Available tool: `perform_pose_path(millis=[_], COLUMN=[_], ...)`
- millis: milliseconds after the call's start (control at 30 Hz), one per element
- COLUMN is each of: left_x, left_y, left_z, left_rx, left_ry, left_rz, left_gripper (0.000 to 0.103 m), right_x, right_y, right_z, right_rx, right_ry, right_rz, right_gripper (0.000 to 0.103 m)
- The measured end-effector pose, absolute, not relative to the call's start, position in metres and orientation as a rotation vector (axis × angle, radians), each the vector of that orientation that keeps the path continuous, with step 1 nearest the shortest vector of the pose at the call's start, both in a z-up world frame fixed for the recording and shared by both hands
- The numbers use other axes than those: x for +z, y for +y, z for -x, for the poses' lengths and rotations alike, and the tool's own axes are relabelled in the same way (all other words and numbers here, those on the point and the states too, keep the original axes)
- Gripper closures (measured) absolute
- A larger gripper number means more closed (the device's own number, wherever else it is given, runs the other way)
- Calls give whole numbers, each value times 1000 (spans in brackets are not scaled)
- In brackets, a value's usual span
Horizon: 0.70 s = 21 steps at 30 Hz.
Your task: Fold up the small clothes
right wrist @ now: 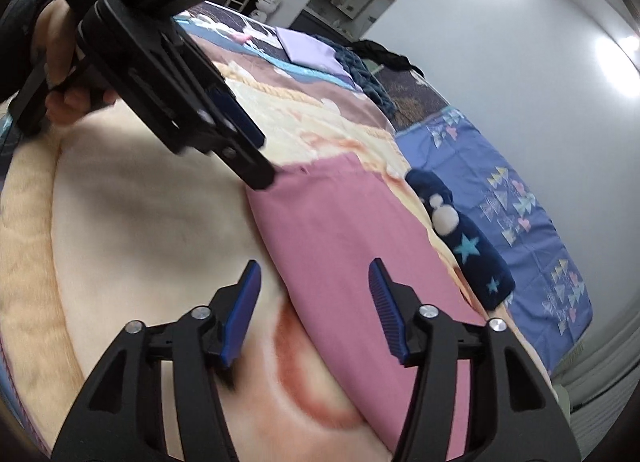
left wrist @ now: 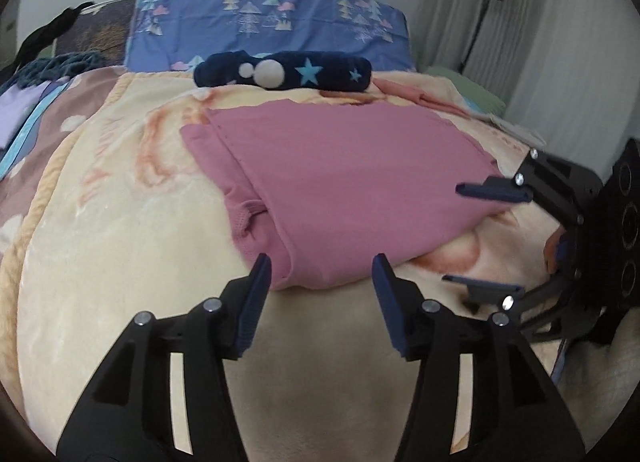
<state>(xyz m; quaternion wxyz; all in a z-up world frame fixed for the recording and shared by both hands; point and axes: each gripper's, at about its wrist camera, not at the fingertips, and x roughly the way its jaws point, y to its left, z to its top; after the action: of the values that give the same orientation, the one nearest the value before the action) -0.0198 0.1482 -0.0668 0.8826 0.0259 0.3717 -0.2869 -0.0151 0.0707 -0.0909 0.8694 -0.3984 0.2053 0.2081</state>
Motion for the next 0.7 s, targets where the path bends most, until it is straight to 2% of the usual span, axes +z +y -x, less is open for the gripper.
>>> perform_pose_path(millis=[100, 200, 233, 267, 300, 400, 633, 700], left_x=[-72, -78, -81, -84, -89, -103, -102, -96], left_y=[142, 139, 138, 137, 137, 148, 180, 184], left_z=[6, -13, -19, -23, -27, -23, -14, -10], left_rx=[-704, -791, -818, -839, -857, -878, -841, -840], left_ry=[832, 866, 877, 895, 924, 974, 941, 921], left_rz=[-158, -165, -166, -169, -174, -185, -1, 26], left_gripper=[44, 48, 63, 84, 92, 94, 94, 88], right_x=[-89, -88, -86, -86, -85, -85, -102, -108], right_y=[54, 46, 44, 44, 44, 48, 88, 109], right_z=[18, 16, 14, 14, 13, 19, 15, 14], right_rx=[395, 363, 349, 342, 334, 333, 419, 447], right_ry=[478, 499, 507, 510, 513, 509, 500, 474], right_rz=[795, 754, 733, 722, 707, 703, 781, 822], right_gripper=[44, 43, 43, 43, 43, 42, 42, 42])
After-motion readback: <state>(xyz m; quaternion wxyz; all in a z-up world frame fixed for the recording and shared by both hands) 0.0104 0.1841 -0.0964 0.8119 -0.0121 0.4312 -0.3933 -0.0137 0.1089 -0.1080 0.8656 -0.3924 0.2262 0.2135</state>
